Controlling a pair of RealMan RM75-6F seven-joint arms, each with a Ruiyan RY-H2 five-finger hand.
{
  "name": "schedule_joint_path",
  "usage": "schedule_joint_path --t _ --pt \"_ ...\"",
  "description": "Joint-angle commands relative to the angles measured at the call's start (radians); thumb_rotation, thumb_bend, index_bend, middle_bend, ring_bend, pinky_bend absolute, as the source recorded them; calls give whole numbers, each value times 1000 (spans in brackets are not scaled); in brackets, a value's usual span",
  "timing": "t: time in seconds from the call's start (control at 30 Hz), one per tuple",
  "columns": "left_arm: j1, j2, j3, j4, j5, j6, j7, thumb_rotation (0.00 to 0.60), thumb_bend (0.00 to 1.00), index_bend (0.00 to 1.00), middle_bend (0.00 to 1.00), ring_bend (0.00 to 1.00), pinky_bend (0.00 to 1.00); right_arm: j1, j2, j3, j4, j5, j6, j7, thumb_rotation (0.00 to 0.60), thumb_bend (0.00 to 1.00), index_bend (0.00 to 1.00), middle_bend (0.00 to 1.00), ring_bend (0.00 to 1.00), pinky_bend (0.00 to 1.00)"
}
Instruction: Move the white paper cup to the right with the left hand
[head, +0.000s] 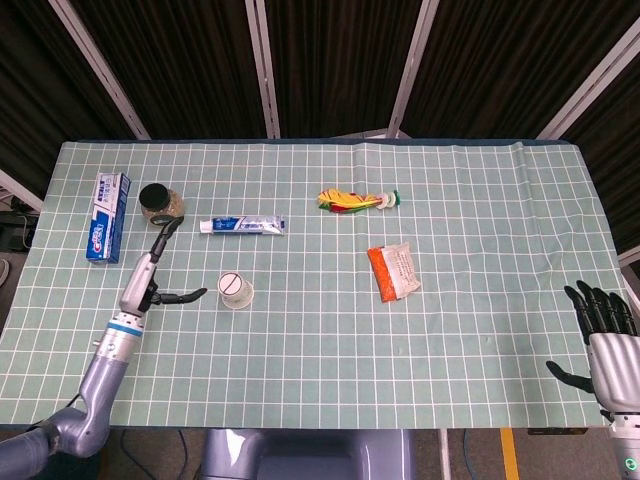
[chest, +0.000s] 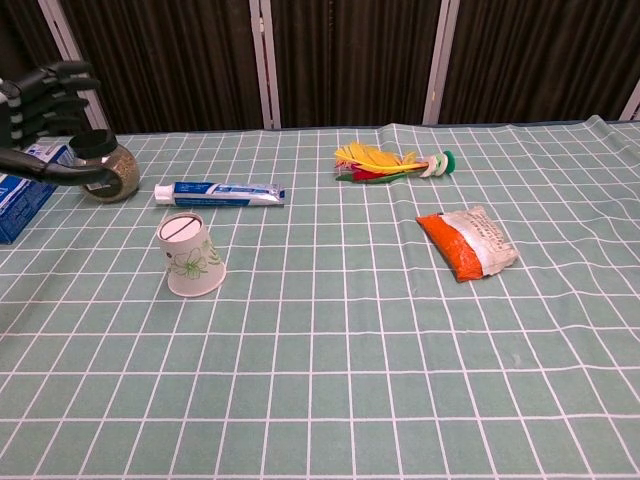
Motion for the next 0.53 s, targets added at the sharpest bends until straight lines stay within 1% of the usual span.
schedule_joint_path --t 0.03,0.1,0.17,0.2,0.27,0.33,0.53 --pt "80 129 56 -70 57 112 332 600 0 0 0 0 0 3 0 1 -10 -10 4 -5 600 0 0 0 0 0" --pt "133 204 85 -171 26 141 562 600 0 0 0 0 0 4 -2 0 -14 -11 3 -14 600 0 0 0 0 0" --pt "177 263 115 -267 -7 163 720 600 0 0 0 0 0 4 -3 -1 -16 -11 1 -18 600 0 0 0 0 0" --pt "190 281 125 -303 -23 166 764 600 0 0 0 0 0 4 -4 -1 -17 -12 2 -19 600 0 0 0 0 0" --pt "204 309 135 -354 -55 162 820 600 0 0 0 0 0 4 -4 -1 -18 -15 4 -21 600 0 0 0 0 0" --pt "211 323 139 -381 -74 162 852 600 0 0 0 0 0 4 -4 -2 -20 -19 6 -22 600 0 0 0 0 0" --pt "212 321 143 -388 -80 165 874 600 0 0 0 0 0 2 -4 -4 -22 -22 9 -25 600 0 0 0 0 0"
